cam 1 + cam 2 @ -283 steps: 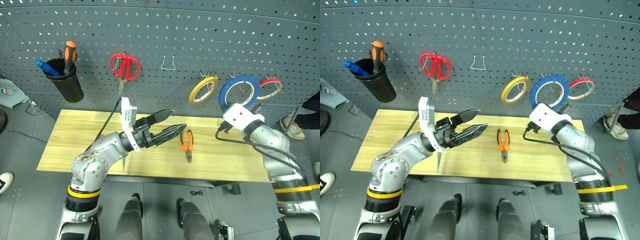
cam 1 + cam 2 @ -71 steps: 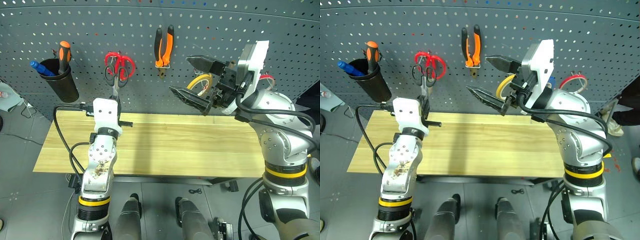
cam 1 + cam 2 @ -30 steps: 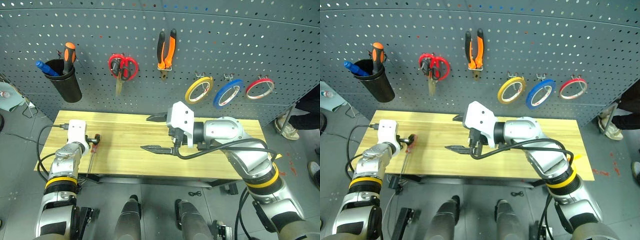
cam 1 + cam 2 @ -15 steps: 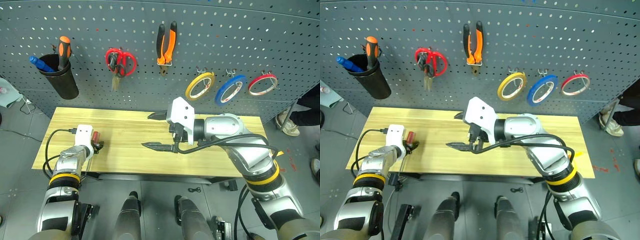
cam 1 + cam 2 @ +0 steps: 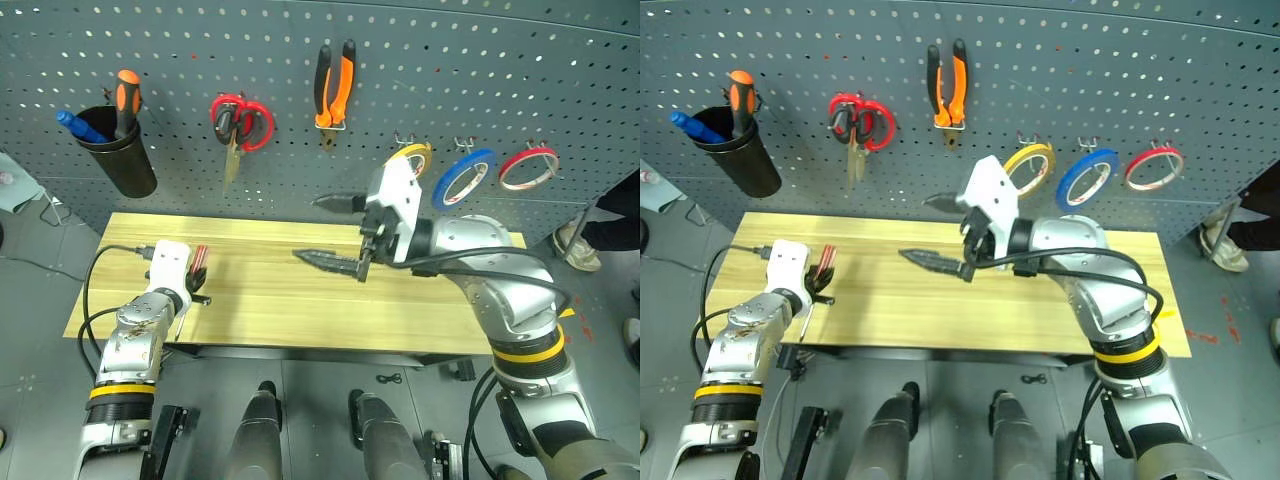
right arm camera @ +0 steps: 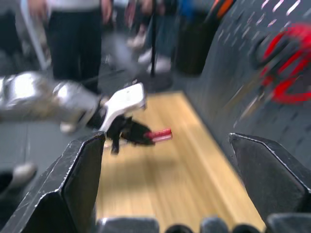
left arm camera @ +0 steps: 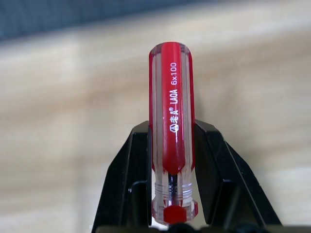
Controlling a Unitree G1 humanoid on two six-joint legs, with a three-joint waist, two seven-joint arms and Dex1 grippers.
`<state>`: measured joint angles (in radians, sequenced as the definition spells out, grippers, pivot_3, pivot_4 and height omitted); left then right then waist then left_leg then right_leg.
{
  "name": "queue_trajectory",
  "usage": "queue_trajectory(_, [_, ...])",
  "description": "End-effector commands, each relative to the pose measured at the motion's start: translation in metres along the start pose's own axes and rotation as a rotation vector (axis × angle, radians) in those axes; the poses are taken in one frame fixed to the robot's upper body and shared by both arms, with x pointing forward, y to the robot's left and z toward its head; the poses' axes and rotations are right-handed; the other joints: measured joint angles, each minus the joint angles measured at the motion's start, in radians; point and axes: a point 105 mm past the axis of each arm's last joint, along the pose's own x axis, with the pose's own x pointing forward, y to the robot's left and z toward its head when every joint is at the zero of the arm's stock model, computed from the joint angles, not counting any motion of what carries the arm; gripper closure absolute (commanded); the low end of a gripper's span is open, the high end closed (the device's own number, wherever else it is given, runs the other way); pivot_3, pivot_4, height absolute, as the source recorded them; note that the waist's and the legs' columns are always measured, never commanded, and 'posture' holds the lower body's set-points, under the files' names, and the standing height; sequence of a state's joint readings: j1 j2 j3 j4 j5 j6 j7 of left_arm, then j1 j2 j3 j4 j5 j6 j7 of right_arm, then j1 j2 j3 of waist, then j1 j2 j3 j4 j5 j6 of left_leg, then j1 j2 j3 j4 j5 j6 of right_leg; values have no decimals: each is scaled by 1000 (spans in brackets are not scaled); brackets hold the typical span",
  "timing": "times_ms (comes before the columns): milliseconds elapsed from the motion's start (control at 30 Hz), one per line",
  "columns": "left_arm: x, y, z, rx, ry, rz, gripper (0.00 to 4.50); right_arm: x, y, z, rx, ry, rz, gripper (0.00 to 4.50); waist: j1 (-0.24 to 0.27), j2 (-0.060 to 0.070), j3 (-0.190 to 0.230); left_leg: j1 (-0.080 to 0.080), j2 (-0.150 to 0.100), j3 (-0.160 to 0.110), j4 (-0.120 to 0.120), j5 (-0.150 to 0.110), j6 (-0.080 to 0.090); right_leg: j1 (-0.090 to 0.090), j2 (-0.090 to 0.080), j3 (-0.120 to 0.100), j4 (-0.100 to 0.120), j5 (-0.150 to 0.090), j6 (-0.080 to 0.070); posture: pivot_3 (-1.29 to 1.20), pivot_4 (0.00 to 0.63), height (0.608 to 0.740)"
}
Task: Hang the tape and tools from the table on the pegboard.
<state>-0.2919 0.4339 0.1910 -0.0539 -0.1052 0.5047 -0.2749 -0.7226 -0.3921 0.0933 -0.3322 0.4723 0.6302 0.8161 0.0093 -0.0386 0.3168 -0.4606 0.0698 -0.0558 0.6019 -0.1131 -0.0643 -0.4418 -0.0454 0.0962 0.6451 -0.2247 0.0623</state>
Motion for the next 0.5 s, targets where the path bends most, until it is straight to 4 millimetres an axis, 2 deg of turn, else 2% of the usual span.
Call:
queue_trajectory(33, [-27,-3,70,48,-279,54,3799,-7,-13,40,-36,-160,-52,0,4,0,0,0,0,0,0,0,0,0,0,0,0,0,0,180,261,740])
queue_trajectory(100, [-38,-6,97,76,-395,62,3799,-6,-19,54,-40,-208,-66,0,6,0,0,0,0,0,0,0,0,0,0,0,-1,0,1,197,251,740])
queue_trajectory(200, [-56,4,146,167,-587,147,3799,-5,-29,82,-30,-309,-84,0,9,0,-1,0,0,0,0,0,0,0,0,0,-1,0,1,217,237,740])
queue_trajectory(367, [-73,18,206,296,-794,281,3799,0,-37,101,-37,-391,-92,0,21,-1,-7,0,0,0,-3,1,-1,1,0,-1,-4,1,1,234,214,740])
queue_trajectory(500, [-80,36,249,293,-922,388,3799,2,-42,109,-51,-415,-111,0,40,-1,-7,-1,0,1,-4,1,-1,0,0,-1,-5,4,-4,230,207,740])
